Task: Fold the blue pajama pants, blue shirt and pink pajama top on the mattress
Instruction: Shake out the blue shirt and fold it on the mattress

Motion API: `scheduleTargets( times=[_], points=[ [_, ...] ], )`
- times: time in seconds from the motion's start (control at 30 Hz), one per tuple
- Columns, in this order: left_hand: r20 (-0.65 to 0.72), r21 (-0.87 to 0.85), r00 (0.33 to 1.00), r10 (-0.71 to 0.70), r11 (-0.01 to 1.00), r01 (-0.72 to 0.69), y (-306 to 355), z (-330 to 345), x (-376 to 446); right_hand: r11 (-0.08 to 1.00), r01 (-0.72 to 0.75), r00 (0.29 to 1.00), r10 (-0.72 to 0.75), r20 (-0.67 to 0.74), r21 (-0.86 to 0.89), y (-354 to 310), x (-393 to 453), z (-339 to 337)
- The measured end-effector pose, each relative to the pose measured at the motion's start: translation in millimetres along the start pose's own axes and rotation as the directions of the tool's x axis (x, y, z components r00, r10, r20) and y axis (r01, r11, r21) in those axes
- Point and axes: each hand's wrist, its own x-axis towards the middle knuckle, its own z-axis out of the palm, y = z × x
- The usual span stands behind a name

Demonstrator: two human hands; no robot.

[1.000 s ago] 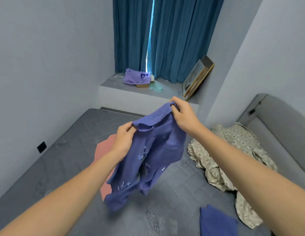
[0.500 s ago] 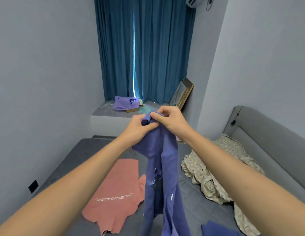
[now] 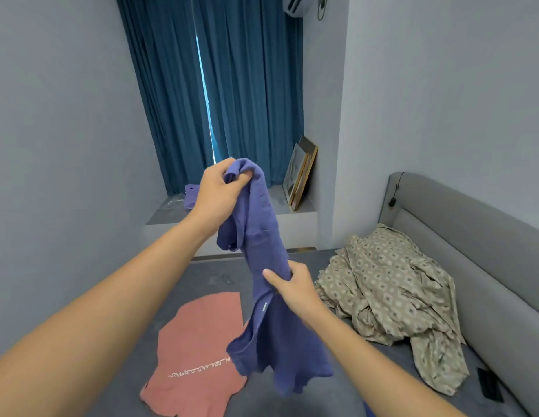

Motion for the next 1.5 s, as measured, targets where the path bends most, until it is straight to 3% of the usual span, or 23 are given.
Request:
scheduleTargets(
  times=[0.1,0.17,0.2,0.27,0.33,0.43,0.63,0.77,0.83,0.9,0.97,1.03,1.2,1.37,1.5],
  points=[
    [-0.117,0.033,0.993,-0.031,0.999,0.035,-5.7,-19.3,6.1,0.996,0.075,0.995,-0.071,-0.065,0.056,-26.7,16.3,-16.0],
    [-0.136,0.149,0.991,0.005,0.989,0.016,-16.6,-31.8,4.8,0.988,0.154,0.987,-0.154,-0.039,0.01,-52.6,30.0,-25.6],
    [-0.088,0.205,0.995,0.041,0.979,-0.023,-22.4,-35.9,1.9,0.981,0.19,0.982,-0.19,0.002,-0.025,-64.2,37.6,-28.2],
    [0.138,0.19,0.989,0.058,0.978,-0.084,-29.1,-37.7,-8.0,0.958,0.259,0.964,-0.248,0.097,-0.121,-82.1,55.4,-28.4],
    [0.37,0.131,0.929,-0.021,0.991,-0.03,-31.0,-30.6,-18.6,0.936,0.304,0.947,-0.275,0.166,-0.18,-98.0,70.5,-24.2],
    [0.48,0.133,0.876,-0.053,0.991,-0.013,-39.3,-19.2,-27.6,0.926,0.325,0.931,-0.278,0.237,-0.191,-114.5,82.0,-17.8],
    [0.357,-0.046,0.93,-0.088,0.993,0.111,-52.9,-17.4,-32.3,0.971,0.217,0.958,-0.193,0.211,-0.096,-109.7,83.2,-16.4],
    [0.231,-0.145,0.967,-0.106,0.979,0.142,-43.1,-11.3,-30.5,0.988,0.127,0.968,-0.142,0.206,0.083,-91.3,57.2,-12.8],
    [0.184,-0.175,0.977,-0.108,0.975,0.141,-39.4,-10.2,-28.1,0.997,0.074,0.956,-0.068,0.284,-0.008,-73.6,42.4,-12.5],
    [0.161,-0.196,0.981,-0.105,0.971,0.136,-35.9,-13.3,-24.5,0.975,0.056,0.947,0.016,0.32,-0.214,-48.6,33.2,-14.6],
    [0.14,-0.168,0.986,-0.094,0.979,0.118,-35.1,-20.5,-17.8,0.909,0.037,0.951,0.095,0.293,-0.414,-25.1,30.0,-21.6],
    [0.122,-0.145,0.99,-0.073,0.985,0.091,-36.2,-30.7,-10.5,0.871,0.012,0.957,0.132,0.257,-0.492,-9.4,34.2,-34.5],
    [0.032,-0.164,0.997,-0.065,0.984,0.069,-37.5,-60.6,6.0,0.864,0.039,0.971,0.085,0.221,-0.503,-25.4,55.4,-74.8],
    [-0.033,-0.143,0.997,-0.068,0.988,0.063,-39.3,-96.7,22.4,0.945,0.075,0.978,-0.008,0.208,-0.317,-61.8,73.4,-99.6],
    [-0.029,-0.086,0.996,-0.079,0.993,0.076,-40.3,-118.5,27.2,0.944,0.071,0.974,0.005,0.229,-0.321,-85.0,87.7,-108.6]
  ],
)
